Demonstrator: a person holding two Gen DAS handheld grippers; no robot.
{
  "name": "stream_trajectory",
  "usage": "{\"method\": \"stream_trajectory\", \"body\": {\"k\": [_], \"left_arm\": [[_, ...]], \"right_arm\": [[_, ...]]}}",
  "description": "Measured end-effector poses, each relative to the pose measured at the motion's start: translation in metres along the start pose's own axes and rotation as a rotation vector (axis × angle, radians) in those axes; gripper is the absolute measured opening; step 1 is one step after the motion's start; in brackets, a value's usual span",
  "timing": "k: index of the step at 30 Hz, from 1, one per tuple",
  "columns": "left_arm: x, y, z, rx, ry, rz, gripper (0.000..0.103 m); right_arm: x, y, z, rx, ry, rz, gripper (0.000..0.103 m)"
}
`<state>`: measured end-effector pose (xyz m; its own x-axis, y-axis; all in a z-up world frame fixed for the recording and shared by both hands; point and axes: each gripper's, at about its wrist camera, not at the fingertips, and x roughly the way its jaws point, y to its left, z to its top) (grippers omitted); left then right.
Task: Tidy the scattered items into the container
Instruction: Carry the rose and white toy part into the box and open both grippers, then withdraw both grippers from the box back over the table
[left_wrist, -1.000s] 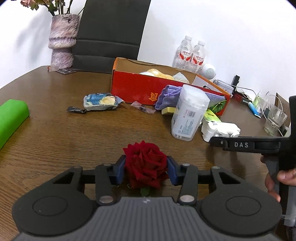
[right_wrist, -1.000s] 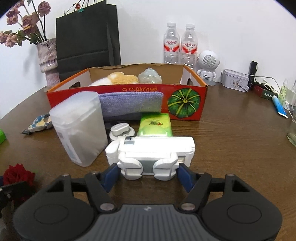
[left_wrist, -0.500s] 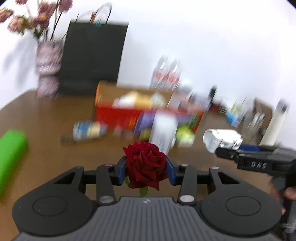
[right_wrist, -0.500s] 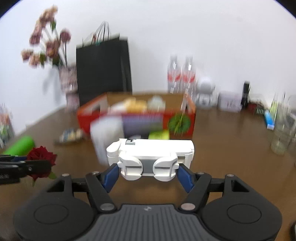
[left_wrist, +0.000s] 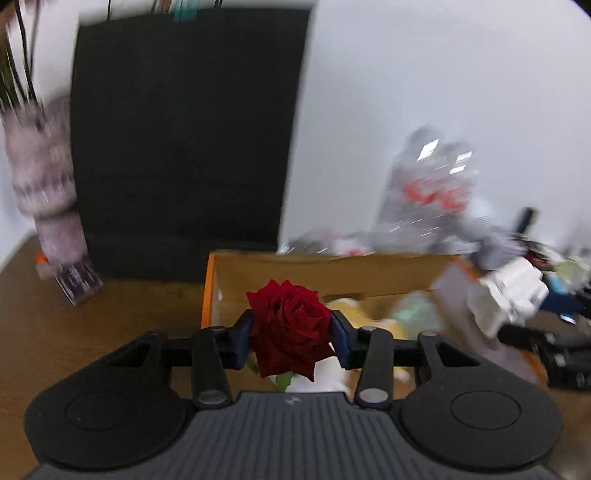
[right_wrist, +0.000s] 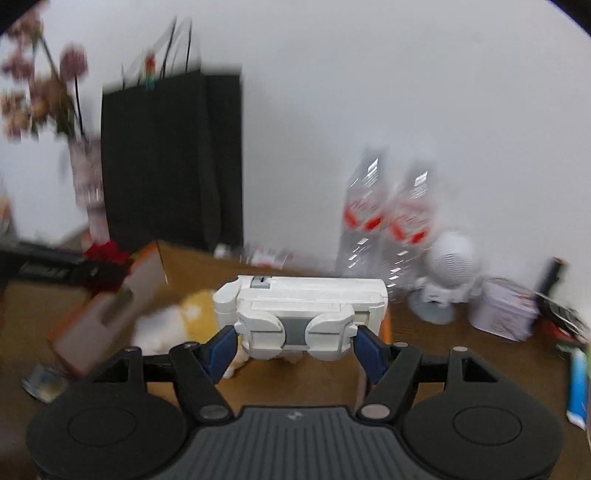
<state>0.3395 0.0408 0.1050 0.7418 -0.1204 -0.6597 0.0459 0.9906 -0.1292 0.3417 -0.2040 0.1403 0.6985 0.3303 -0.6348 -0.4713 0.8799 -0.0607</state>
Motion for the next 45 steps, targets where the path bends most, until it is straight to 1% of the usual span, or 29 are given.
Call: {"method": "stream_trajectory", "body": {"k": [2, 3, 4, 6, 7, 9, 10, 11, 12, 14, 15, 17, 18, 20, 22, 23, 24, 25, 26, 28, 30, 31, 33, 35, 37, 38, 40, 42, 45], "left_arm": [[0.017, 0.005, 0.004, -0.005, -0.001, 0.036, 0.051], [0.023, 0.008, 0.006, 0.002, -0.006, 0.055, 0.067], [0.029, 0.011, 0.008, 0.005, -0.011, 0.068, 0.078], [0.030, 0.012, 0.008, 0.015, -0.032, 0.060, 0.078], [0.028, 0.014, 0.008, 0.016, -0.036, 0.051, 0.078], [0.022, 0.015, 0.009, 0.008, -0.042, 0.050, 0.079], [0.017, 0.015, 0.012, 0.007, -0.046, 0.051, 0.080], [0.010, 0.014, 0.012, 0.008, -0.052, 0.050, 0.083], [0.004, 0.014, 0.013, 0.009, -0.058, 0.049, 0.085], [-0.014, 0.011, 0.013, 0.007, -0.058, 0.054, 0.093], [-0.021, 0.009, 0.013, 0.010, -0.050, 0.055, 0.095], [-0.035, 0.004, 0.010, 0.018, -0.028, 0.053, 0.101], [-0.043, 0.001, 0.008, 0.027, -0.016, 0.049, 0.102], [-0.060, -0.006, -0.002, 0.041, -0.005, 0.047, 0.102], [-0.084, -0.009, -0.018, 0.022, -0.017, 0.056, 0.103], [-0.100, -0.012, -0.030, 0.007, -0.031, 0.068, 0.103], [-0.116, -0.017, -0.044, 0.000, -0.050, 0.085, 0.103], [-0.136, -0.023, -0.063, 0.006, -0.084, 0.091, 0.103], [-0.156, -0.030, -0.086, 0.028, -0.128, 0.069, 0.103], [-0.189, -0.040, -0.134, 0.074, -0.201, -0.016, 0.103], [-0.210, -0.047, -0.178, 0.071, -0.228, -0.063, 0.103], [-0.214, -0.049, -0.196, 0.058, -0.225, -0.076, 0.103], [-0.216, -0.053, -0.229, 0.031, -0.187, -0.093, 0.103], [-0.212, -0.055, -0.253, 0.007, -0.162, -0.076, 0.103], [-0.207, -0.056, -0.271, 0.017, -0.152, -0.036, 0.103], [-0.203, -0.058, -0.277, 0.036, -0.131, -0.002, 0.103], [-0.200, -0.060, -0.284, 0.064, -0.094, 0.033, 0.103], [-0.200, -0.057, -0.288, 0.064, -0.080, 0.046, 0.103], [-0.195, -0.049, -0.289, 0.030, -0.053, 0.043, 0.103]], "right_arm": [[0.030, -0.005, 0.003, -0.105, 0.094, 0.044, 0.068], [0.039, -0.006, 0.002, -0.175, 0.128, 0.060, 0.069], [0.047, -0.004, 0.000, -0.245, 0.150, 0.065, 0.069], [0.057, 0.002, -0.001, -0.382, 0.177, 0.040, 0.068], [0.059, 0.004, 0.001, -0.425, 0.171, -0.001, 0.068], [0.061, 0.011, 0.006, -0.522, 0.152, -0.115, 0.068], [0.058, 0.014, 0.009, -0.550, 0.129, -0.160, 0.068], [0.052, 0.016, 0.013, -0.535, 0.107, -0.179, 0.068], [0.045, 0.015, 0.018, -0.490, 0.096, -0.169, 0.068], [0.027, 0.007, 0.025, -0.343, 0.086, -0.086, 0.069], [0.020, 0.003, 0.026, -0.264, 0.086, -0.051, 0.070], [0.007, -0.003, 0.023, -0.105, 0.101, -0.004, 0.073], [0.002, -0.003, 0.020, -0.034, 0.112, 0.012, 0.076], [-0.009, -0.003, 0.009, 0.075, 0.130, 0.035, 0.077], [-0.026, 0.004, -0.007, 0.164, 0.122, 0.038, 0.077], [-0.037, 0.009, -0.018, 0.207, 0.108, 0.035, 0.079], [-0.051, 0.016, -0.032, 0.247, 0.085, 0.031, 0.083], [-0.064, 0.023, -0.046, 0.274, 0.059, 0.027, 0.086], [-0.077, 0.032, -0.063, 0.294, 0.027, 0.022, 0.088], [-0.107, 0.052, -0.101, 0.307, -0.029, 0.002, 0.088], [-0.130, 0.070, -0.140, 0.309, -0.072, -0.036, 0.089], [-0.137, 0.077, -0.157, 0.304, -0.078, -0.050, 0.089], [-0.151, 0.094, -0.189, 0.280, -0.082, -0.058, 0.089], [-0.160, 0.108, -0.211, 0.257, -0.092, -0.053, 0.089], [-0.164, 0.119, -0.228, 0.245, -0.100, -0.050, 0.091], [-0.162, 0.124, -0.235, 0.233, -0.102, -0.043, 0.095], [-0.153, 0.133, -0.244, 0.191, -0.069, -0.073, 0.096], [-0.148, 0.135, -0.247, 0.182, -0.029, -0.101, 0.096], [-0.145, 0.127, -0.251, 0.225, -0.018, -0.091, 0.098]]}}
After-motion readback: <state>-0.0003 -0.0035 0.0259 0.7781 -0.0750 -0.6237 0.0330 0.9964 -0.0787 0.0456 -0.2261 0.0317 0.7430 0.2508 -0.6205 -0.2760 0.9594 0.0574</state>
